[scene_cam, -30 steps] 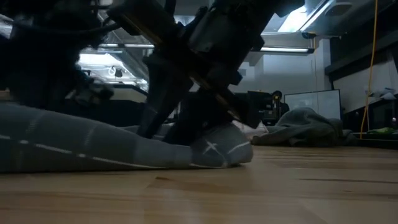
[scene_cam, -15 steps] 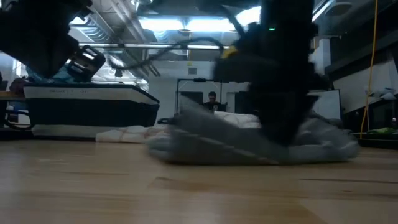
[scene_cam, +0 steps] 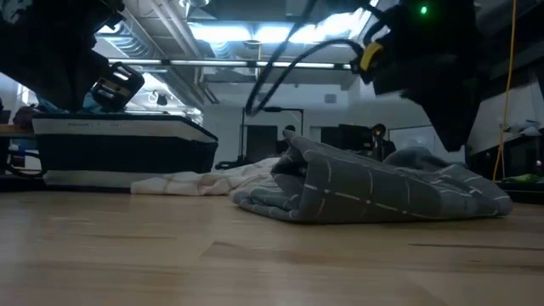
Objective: Fold towel
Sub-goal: Fold the gray patterned towel
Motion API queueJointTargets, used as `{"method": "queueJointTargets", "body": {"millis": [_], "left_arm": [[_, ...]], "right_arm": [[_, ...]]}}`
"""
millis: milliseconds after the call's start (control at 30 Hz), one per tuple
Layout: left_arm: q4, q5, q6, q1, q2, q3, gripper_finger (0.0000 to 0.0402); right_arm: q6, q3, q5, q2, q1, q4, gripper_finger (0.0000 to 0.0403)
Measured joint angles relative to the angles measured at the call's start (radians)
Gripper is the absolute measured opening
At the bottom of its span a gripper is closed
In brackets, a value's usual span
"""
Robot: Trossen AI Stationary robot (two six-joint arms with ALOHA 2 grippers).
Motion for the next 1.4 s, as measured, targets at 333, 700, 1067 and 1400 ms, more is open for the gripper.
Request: {"method": "queueJointTargets", "body": {"millis": [333, 700, 1067, 1400], "left_arm": [[0.002, -0.001, 0.023, 0.000, 0.000, 0.000, 0.0021], [0.002, -0.001, 0.052, 0.000, 0.000, 0.000, 0.0021], [0.003, -0.001, 0.049, 0.000, 0.000, 0.000, 0.0021], [0.003, -0.002, 0.053, 0.000, 0.001, 0.000, 0.0021]], "right_arm": [[0.029, 0.002, -0.005, -0.091, 0.000, 0.449, 0.0008], [0.054, 0.003, 0.023, 0.067, 0.001, 0.734, 0.0005], [0.147, 0.003, -0.139, 0.120, 0.074, 0.323, 0.0004], [0.352, 0.003, -0.170, 0.039, 0.168, 0.322, 0.0006]]}}
